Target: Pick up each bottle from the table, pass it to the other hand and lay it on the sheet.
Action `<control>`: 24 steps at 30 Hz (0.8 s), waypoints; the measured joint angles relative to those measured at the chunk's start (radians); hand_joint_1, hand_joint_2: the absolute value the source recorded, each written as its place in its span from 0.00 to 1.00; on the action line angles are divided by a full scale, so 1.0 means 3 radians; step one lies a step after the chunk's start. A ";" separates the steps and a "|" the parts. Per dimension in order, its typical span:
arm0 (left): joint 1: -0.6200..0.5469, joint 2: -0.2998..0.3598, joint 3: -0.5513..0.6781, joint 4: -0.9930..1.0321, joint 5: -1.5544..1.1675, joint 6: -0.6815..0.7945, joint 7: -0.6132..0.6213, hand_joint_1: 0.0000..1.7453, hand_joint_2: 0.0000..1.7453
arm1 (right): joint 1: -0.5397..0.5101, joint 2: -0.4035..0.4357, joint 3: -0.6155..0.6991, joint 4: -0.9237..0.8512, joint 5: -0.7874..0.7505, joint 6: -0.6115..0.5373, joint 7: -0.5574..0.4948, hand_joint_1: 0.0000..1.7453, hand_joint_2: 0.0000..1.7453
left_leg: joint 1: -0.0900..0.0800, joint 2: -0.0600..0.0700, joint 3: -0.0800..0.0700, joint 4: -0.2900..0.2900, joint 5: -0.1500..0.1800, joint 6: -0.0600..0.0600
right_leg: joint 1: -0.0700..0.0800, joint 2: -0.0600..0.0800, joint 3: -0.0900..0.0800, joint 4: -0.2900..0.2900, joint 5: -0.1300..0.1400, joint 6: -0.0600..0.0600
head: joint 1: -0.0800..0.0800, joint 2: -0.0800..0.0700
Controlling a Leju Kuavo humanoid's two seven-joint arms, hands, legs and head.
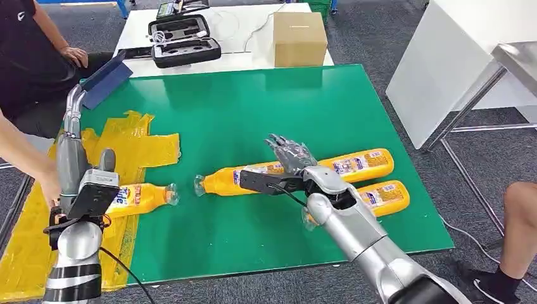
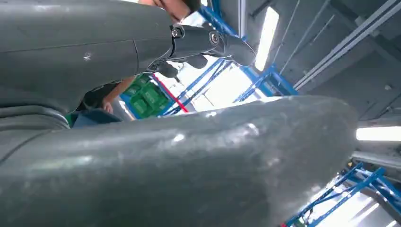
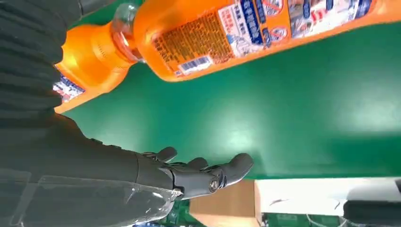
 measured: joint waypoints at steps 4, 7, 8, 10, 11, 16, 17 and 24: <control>0.0009 -0.0003 -0.0056 -0.0033 0.0038 0.0042 -0.0024 0.00 0.00 | -0.0074 0.0079 0.0071 0.0265 0.0083 -0.0043 -0.0003 0.00 1.00 | 0.0000 0.0000 0.0000 0.0000 0.0000 0.0000 | 0.0000 0.0000 0.0000 0.0000 0.0000 0.0000 | 0.0000 0.0000; 0.0026 -0.0004 -0.0106 -0.0088 0.0148 0.0094 -0.0134 0.00 0.00 | -0.0179 0.0148 0.0132 0.0569 0.0257 -0.0167 0.0004 0.00 1.00 | 0.0001 0.0000 0.0000 0.0000 0.0001 -0.0001 | 0.0001 0.0000 0.0000 0.0001 0.0000 0.0000 | 0.0000 0.0000; 0.0032 -0.0004 -0.0122 -0.0110 0.0182 0.0106 -0.0159 0.00 0.00 | -0.0211 0.0165 0.0146 0.0666 0.0287 -0.0182 0.0004 0.00 1.00 | 0.0001 0.0000 0.0000 0.0000 0.0001 -0.0001 | 0.0001 0.0000 0.0000 0.0001 0.0000 0.0000 | 0.0000 0.0000; 0.0041 -0.0004 -0.0141 -0.0151 0.0244 0.0127 -0.0205 0.00 0.00 | -0.0270 0.0206 0.0158 0.0868 0.0362 -0.0229 -0.0006 0.00 1.00 | 0.0001 0.0000 0.0000 0.0000 0.0001 -0.0001 | 0.0000 0.0000 0.0000 0.0001 0.0000 0.0000 | 0.0001 0.0000; 0.0046 -0.0004 -0.0154 -0.0173 0.0274 0.0132 -0.0233 0.00 0.00 | -0.0300 0.0226 0.0164 0.0975 0.0415 -0.0257 -0.0013 0.00 1.00 | 0.0000 0.0000 0.0000 0.0000 0.0001 -0.0001 | 0.0000 0.0000 0.0000 0.0001 0.0000 0.0000 | -0.0001 0.0000; 0.0069 -0.0006 -0.0230 -0.0243 0.0324 0.0191 -0.0307 0.00 0.00 | -0.0406 0.0295 0.0188 0.1441 0.0660 -0.0368 0.0011 1.00 1.00 | 0.0000 -0.0002 0.0000 0.0000 0.0001 -0.0001 | 0.0000 0.0000 0.0000 0.0000 0.0000 0.0000 | 0.0001 0.0000; 0.0076 -0.0008 -0.0248 -0.0249 0.0327 0.0204 -0.0309 0.00 0.00 | -0.0421 0.0311 0.0190 0.1544 0.0685 -0.0366 0.0010 1.00 1.00 | 0.0000 -0.0002 0.0000 0.0000 0.0001 -0.0001 | 0.0000 0.0000 0.0000 0.0000 0.0000 0.0000 | 0.0000 0.0000; 0.0091 -0.0008 -0.0287 -0.0252 0.0359 0.0238 -0.0315 0.00 0.00 | -0.0550 0.0372 0.0190 0.1908 0.0698 -0.0336 -0.0011 1.00 1.00 | 0.0000 0.0000 0.0003 0.0000 0.0001 -0.0001 | 0.0000 0.0000 0.0001 0.0000 0.0000 0.0000 | 0.0000 0.0000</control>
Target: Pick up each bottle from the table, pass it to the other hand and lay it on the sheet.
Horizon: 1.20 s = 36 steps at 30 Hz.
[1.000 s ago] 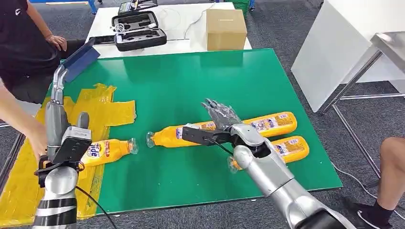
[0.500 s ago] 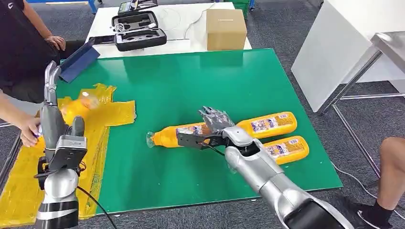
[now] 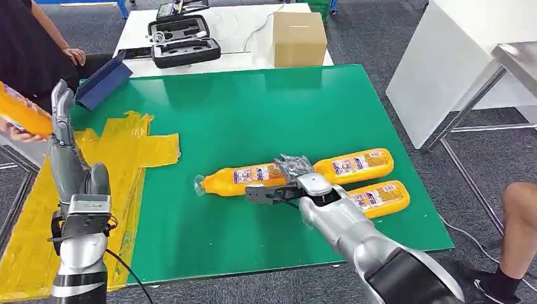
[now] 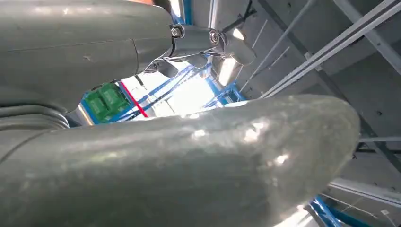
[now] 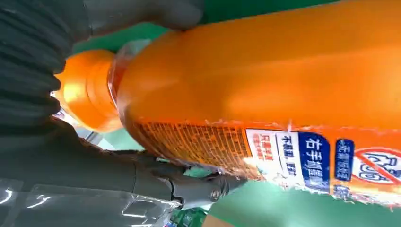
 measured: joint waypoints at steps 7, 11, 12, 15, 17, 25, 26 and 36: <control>0.0003 0.0000 -0.0001 0.0000 0.0090 0.0000 0.0001 0.00 0.00 | -0.0067 0.0028 0.0000 0.0136 0.0003 0.0025 -0.0042 1.00 1.00 | 0.0000 0.0000 0.0002 0.0000 0.0001 -0.0001 | 0.0000 0.0000 0.0002 0.0000 0.0000 0.0000 | 0.0000 0.0000; 0.0004 0.0000 -0.0001 0.0000 0.0094 0.0000 0.0001 0.00 0.00 | -0.0081 0.0037 0.0000 0.0166 0.0003 0.0025 -0.0043 1.00 1.00 | 0.0000 0.0000 0.0003 0.0000 0.0001 -0.0001 | 0.0000 0.0000 0.0002 0.0000 0.0000 0.0000 | 0.0000 0.0000; 0.0004 0.0000 -0.0001 0.0000 0.0094 0.0000 0.0001 0.00 0.00 | -0.0084 0.0038 0.0000 0.0173 0.0003 0.0025 -0.0043 1.00 1.00 | 0.0000 0.0000 0.0003 0.0000 0.0001 -0.0001 | 0.0000 0.0000 0.0003 0.0000 0.0000 0.0000 | 0.0001 0.0000; 0.0005 0.0000 -0.0001 0.0000 0.0094 0.0000 0.0003 0.00 0.00 | -0.0090 0.0042 0.0000 0.0187 0.0003 0.0025 -0.0043 1.00 1.00 | 0.0000 0.0000 0.0003 0.0000 0.0001 -0.0001 | 0.0000 0.0000 0.0003 0.0000 0.0000 0.0000 | 0.0000 0.0000; 0.0005 0.0000 -0.0001 0.0000 0.0094 0.0000 0.0003 0.00 0.00 | -0.0095 0.0047 0.0000 0.0194 0.0003 0.0025 -0.0046 1.00 1.00 | 0.0000 0.0000 0.0003 0.0000 0.0001 -0.0001 | 0.0000 0.0000 0.0003 0.0000 0.0000 0.0000 | 0.0000 0.0000; 0.0004 -0.0003 -0.0006 0.0048 0.0437 -0.0416 0.0528 0.00 0.00 | -0.0065 0.0057 -0.0094 0.0220 -0.0094 -0.0311 -0.0047 1.00 1.00 | 0.0000 0.0001 0.0005 0.0000 0.0001 -0.0001 | 0.0000 0.0000 0.0003 -0.0001 0.0000 0.0000 | 0.0001 0.0000; 0.0008 -0.0004 -0.0004 0.0078 0.0583 -0.0536 0.0653 0.00 0.00 | -0.0018 0.0055 -0.0136 0.0196 -0.0146 -0.0469 -0.0067 1.00 1.00 | 0.0000 -0.0001 0.0003 0.0000 0.0002 0.0000 | 0.0000 0.0000 0.0002 -0.0001 0.0000 0.0000 | 0.0000 0.0000; 0.0211 -0.0081 0.0276 0.0178 0.1325 -0.0521 0.0759 0.00 1.00 | 0.0671 0.0061 -0.0738 -0.1212 -0.0577 -0.1198 -0.0215 1.00 1.00 | 0.0001 0.0001 -0.0011 -0.0001 0.0001 -0.0001 | 0.0000 0.0001 -0.0013 0.0000 0.0000 0.0001 | 0.0000 0.0000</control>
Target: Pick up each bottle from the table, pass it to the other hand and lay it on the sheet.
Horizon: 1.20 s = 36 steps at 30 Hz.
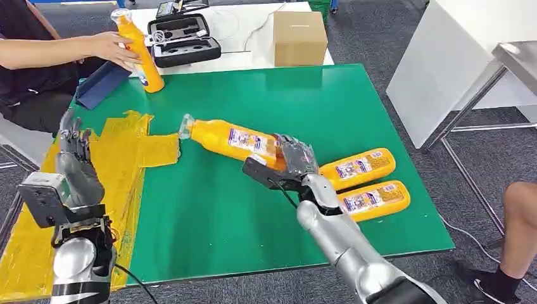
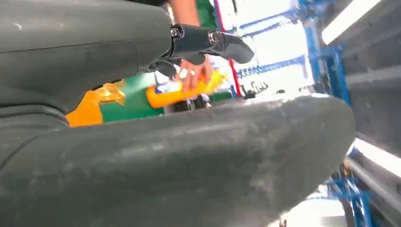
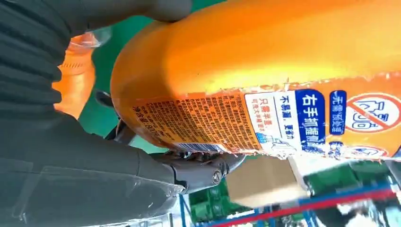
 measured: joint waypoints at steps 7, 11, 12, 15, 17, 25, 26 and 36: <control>0.0035 -0.0028 0.0150 0.0065 0.0720 -0.0059 0.0214 0.00 1.00 | 0.0239 0.0008 -0.0121 -0.0599 -0.0345 -0.0023 -0.0140 1.00 1.00 | -0.0001 0.0001 -0.0001 0.0000 0.0001 0.0000 | -0.0001 0.0000 0.0000 0.0000 0.0001 0.0000 | 0.0001 0.0000; 0.0059 -0.0018 0.0222 0.0191 0.1178 -0.0228 0.0324 0.00 1.00 | 0.0318 0.0008 -0.0123 -0.0853 -0.0467 -0.0089 -0.0207 1.00 1.00 | -0.0001 0.0001 -0.0001 0.0000 0.0001 0.0000 | -0.0001 0.0000 0.0000 0.0000 0.0001 0.0000 | 0.0001 0.0000; 0.0069 -0.0011 0.0229 0.0228 0.1314 -0.0283 0.0372 0.00 1.00 | 0.0333 0.0008 -0.0123 -0.0896 -0.0496 -0.0117 -0.0232 1.00 1.00 | -0.0001 0.0001 -0.0001 0.0000 0.0001 0.0000 | -0.0001 0.0000 0.0000 0.0000 0.0001 0.0000 | 0.0000 0.0000; 0.0106 0.0027 0.0236 0.0349 0.1787 -0.0540 0.0539 0.00 1.00 | 0.0362 0.0008 -0.0122 -0.0996 -0.0611 -0.0187 -0.0324 1.00 1.00 | -0.0001 0.0002 -0.0002 0.0000 0.0001 0.0000 | -0.0001 0.0000 0.0000 0.0000 0.0001 0.0000 | 0.0001 0.0000; 0.0135 0.0047 0.0236 0.0405 0.1892 -0.0604 0.0567 0.00 1.00 | 0.0371 0.0008 -0.0117 -0.1031 -0.0641 -0.0198 -0.0352 1.00 1.00 | -0.0001 0.0002 -0.0002 0.0000 0.0000 0.0000 | -0.0001 0.0000 -0.0001 0.0000 0.0001 0.0000 | 0.0001 0.0000; 0.0185 0.0098 0.0233 0.0519 0.2090 -0.0737 0.0646 0.00 1.00 | 0.0390 0.0008 -0.0109 -0.1096 -0.0736 -0.0198 -0.0396 1.00 1.00 | -0.0001 0.0001 -0.0003 0.0000 0.0001 0.0000 | -0.0001 0.0000 -0.0001 0.0000 0.0001 0.0000 | 0.0001 0.0000; 0.0202 0.0103 0.0225 0.0524 0.2181 -0.0815 0.0668 0.00 1.00 | 0.0394 0.0008 -0.0099 -0.1105 -0.0782 -0.0192 -0.0425 1.00 1.00 | -0.0001 0.0001 -0.0003 0.0000 0.0001 0.0000 | -0.0001 0.0000 -0.0001 0.0000 0.0001 0.0000 | 0.0001 0.0000; 0.0364 0.0108 -0.0181 0.0360 0.2105 -0.1166 0.0626 0.00 1.00 | 0.0523 0.0045 0.0234 -0.1258 -0.0787 -0.0036 -0.0426 1.00 1.00 | -0.0001 0.0001 -0.0006 0.0000 0.0000 0.0000 | -0.0001 0.0000 -0.0006 -0.0001 0.0000 0.0000 | 0.0000 0.0000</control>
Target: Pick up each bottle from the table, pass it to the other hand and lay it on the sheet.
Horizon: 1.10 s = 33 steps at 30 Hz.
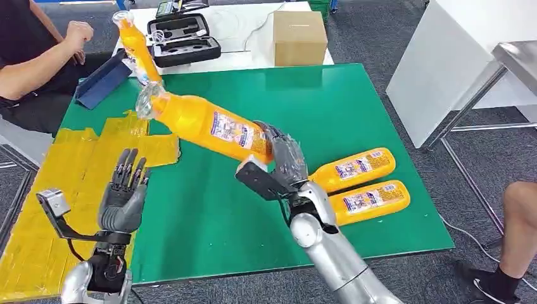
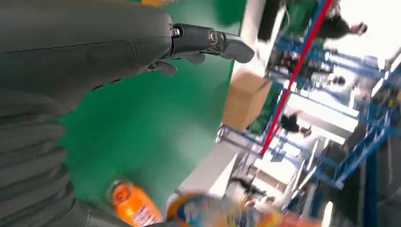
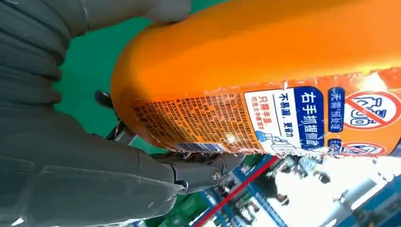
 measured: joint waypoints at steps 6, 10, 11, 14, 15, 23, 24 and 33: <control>0.0008 -0.0069 -0.0275 -0.0221 -0.0380 0.0006 -0.0154 0.00 1.00 | 0.0056 0.0042 0.0177 0.0009 0.0025 0.0196 0.0076 1.00 1.00 | 0.0000 0.0000 -0.0001 0.0000 0.0000 0.0000 | 0.0000 0.0000 0.0001 0.0000 0.0000 0.0000 | 0.0000 0.0000; 0.0017 -0.0104 -0.0398 -0.0349 -0.0512 -0.0034 -0.0244 0.00 1.00 | 0.0075 0.0079 0.0287 0.0048 0.0027 0.0281 0.0076 1.00 1.00 | 0.0000 -0.0001 -0.0001 0.0000 0.0000 0.0000 | 0.0000 0.0000 0.0000 0.0000 0.0000 0.0000 | 0.0001 0.0000; 0.0020 -0.0113 -0.0420 -0.0377 -0.0554 -0.0029 -0.0269 0.00 1.00 | 0.0079 0.0088 0.0315 0.0056 0.0030 0.0300 0.0076 1.00 1.00 | 0.0000 -0.0001 -0.0001 0.0000 0.0000 0.0000 | 0.0000 0.0000 0.0000 0.0000 0.0000 0.0000 | 0.0000 0.0000; 0.0020 -0.0142 -0.0450 -0.0440 -0.0609 -0.0028 -0.0297 0.00 1.00 | 0.0081 0.0103 0.0380 0.0079 0.0029 0.0342 0.0076 1.00 1.00 | 0.0000 0.0000 -0.0001 0.0000 0.0000 0.0000 | 0.0000 0.0000 0.0000 0.0000 0.0000 0.0000 | 0.0001 0.0000; 0.0020 -0.0149 -0.0460 -0.0455 -0.0615 -0.0028 -0.0299 0.00 1.00 | 0.0081 0.0109 0.0397 0.0088 0.0027 0.0357 0.0076 1.00 1.00 | 0.0000 0.0000 -0.0001 0.0000 0.0000 0.0000 | 0.0000 0.0000 0.0000 0.0000 0.0000 0.0000 | 0.0000 0.0000; 0.0007 -0.0186 -0.0488 -0.0509 -0.0817 0.0083 -0.0311 0.00 1.00 | 0.0071 0.0187 0.0574 0.0207 0.0016 0.0557 0.0074 1.00 1.00 | 0.0000 0.0000 -0.0001 0.0000 0.0000 0.0000 | 0.0000 0.0000 -0.0001 0.0000 0.0000 0.0000 | 0.0001 0.0000; 0.0004 -0.0187 -0.0491 -0.0509 -0.0838 0.0093 -0.0317 0.00 1.00 | 0.0073 0.0202 0.0613 0.0220 0.0018 0.0571 0.0076 1.00 1.00 | 0.0000 0.0000 -0.0001 0.0000 0.0000 0.0000 | 0.0000 0.0000 -0.0002 0.0000 0.0000 0.0000 | 0.0000 0.0000; -0.0002 -0.0191 -0.0492 -0.0509 -0.0878 0.0119 -0.0320 0.00 1.00 | 0.0057 0.0222 0.0725 0.0287 0.0020 0.0586 0.0076 1.00 1.00 | 0.0000 0.0000 -0.0001 0.0000 0.0000 0.0000 | 0.0000 0.0000 -0.0001 0.0000 0.0000 0.0000 | 0.0001 0.0000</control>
